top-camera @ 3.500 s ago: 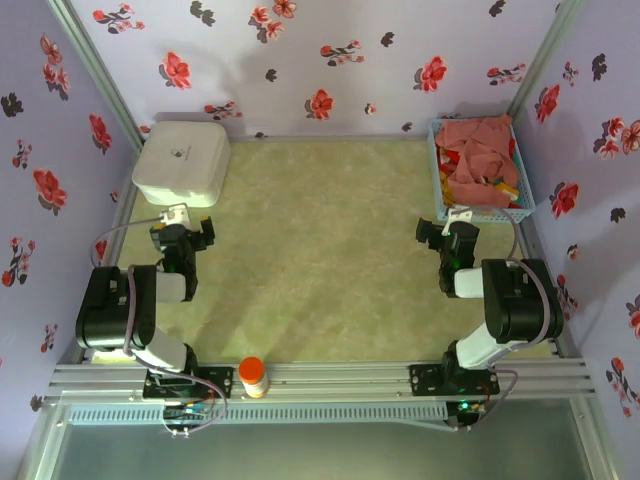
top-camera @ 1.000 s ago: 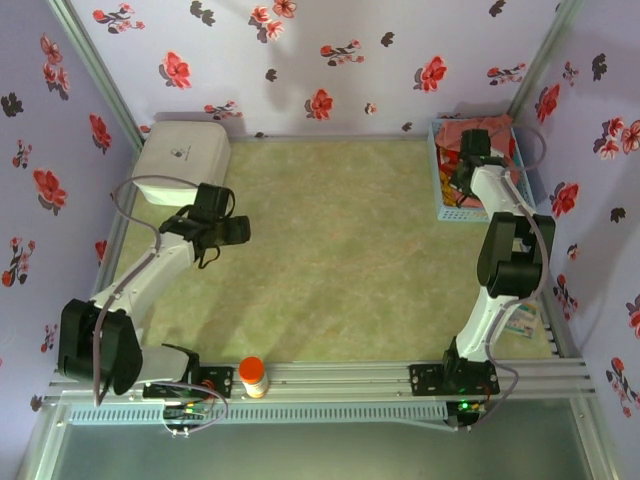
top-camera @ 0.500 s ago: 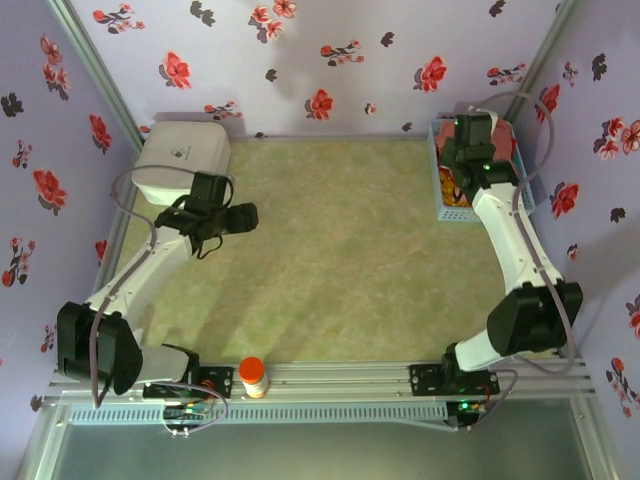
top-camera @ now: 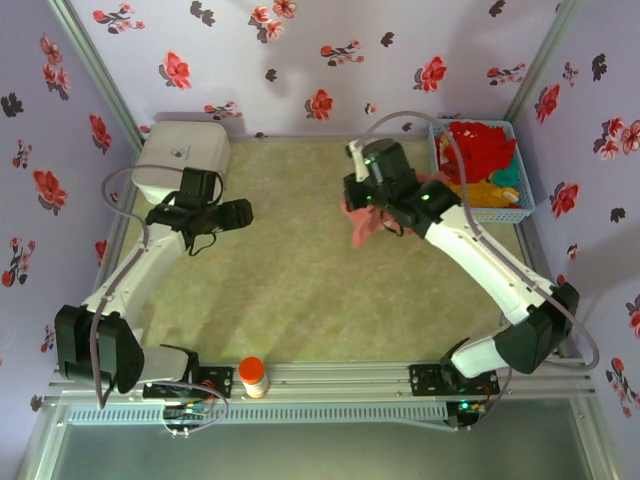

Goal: Fold and stack the t-shirts

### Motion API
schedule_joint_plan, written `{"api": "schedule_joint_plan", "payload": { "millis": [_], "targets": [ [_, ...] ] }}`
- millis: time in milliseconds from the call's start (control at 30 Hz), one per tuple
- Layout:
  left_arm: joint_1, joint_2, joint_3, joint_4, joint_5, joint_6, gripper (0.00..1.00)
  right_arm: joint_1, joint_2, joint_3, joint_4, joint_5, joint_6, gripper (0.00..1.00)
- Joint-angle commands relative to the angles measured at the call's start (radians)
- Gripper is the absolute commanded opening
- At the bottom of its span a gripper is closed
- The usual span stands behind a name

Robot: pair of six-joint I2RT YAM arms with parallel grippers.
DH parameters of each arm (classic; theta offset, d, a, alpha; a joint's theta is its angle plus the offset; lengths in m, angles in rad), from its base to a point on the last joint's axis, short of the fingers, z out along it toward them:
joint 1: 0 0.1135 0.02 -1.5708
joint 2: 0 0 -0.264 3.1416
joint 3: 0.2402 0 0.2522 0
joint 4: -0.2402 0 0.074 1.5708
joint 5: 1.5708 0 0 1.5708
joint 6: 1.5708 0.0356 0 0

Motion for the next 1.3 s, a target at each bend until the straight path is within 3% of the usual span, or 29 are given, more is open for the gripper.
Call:
{"api": "schedule_joint_plan", "payload": {
  "millis": [0, 100, 200, 300, 367, 433, 567, 767, 1000, 1167, 1267],
  "targets": [
    [0.024, -0.011, 0.034, -0.047, 0.015, -0.008, 0.77, 0.081, 0.100, -0.026, 0.126, -0.104, 0.097, 0.00],
    [0.041, -0.015, 0.030, -0.064, 0.015, -0.004, 0.77, 0.128, 0.202, 0.012, 0.160, -0.153, 0.166, 0.02],
    [0.048, -0.015, 0.023, -0.086, 0.015, 0.001, 0.77, 0.152, 0.287, 0.059, 0.144, -0.111, 0.201, 0.28],
    [0.049, -0.013, 0.014, -0.113, 0.014, 0.001, 0.77, 0.151, 0.307, 0.081, 0.113, -0.084, 0.194, 0.71],
    [0.048, -0.013, -0.001, -0.119, 0.014, -0.008, 0.77, 0.145, 0.282, 0.060, 0.112, -0.024, 0.185, 0.89],
    [0.041, -0.012, -0.023, -0.126, 0.015, -0.021, 0.77, 0.133, 0.258, 0.041, 0.092, 0.049, 0.179, 0.99],
    [-0.032, -0.011, -0.076, -0.120, 0.014, -0.068, 0.76, 0.062, 0.215, -0.032, 0.012, 0.133, 0.221, 0.99],
    [-0.176, 0.019, -0.156, -0.081, 0.011, -0.153, 0.74, -0.086, 0.136, -0.260, 0.000, 0.098, 0.305, 0.88],
    [-0.227, 0.114, -0.195, 0.004, 0.010, -0.182, 0.71, -0.118, 0.149, -0.445, 0.094, -0.010, 0.344, 0.75],
    [-0.226, 0.221, -0.140, 0.029, -0.014, -0.146, 0.49, -0.118, 0.201, -0.489, 0.149, -0.088, 0.367, 0.58],
    [-0.220, 0.283, -0.086, 0.027, -0.065, -0.104, 0.28, -0.118, 0.195, -0.533, 0.193, -0.127, 0.387, 0.39]
  ]
}}
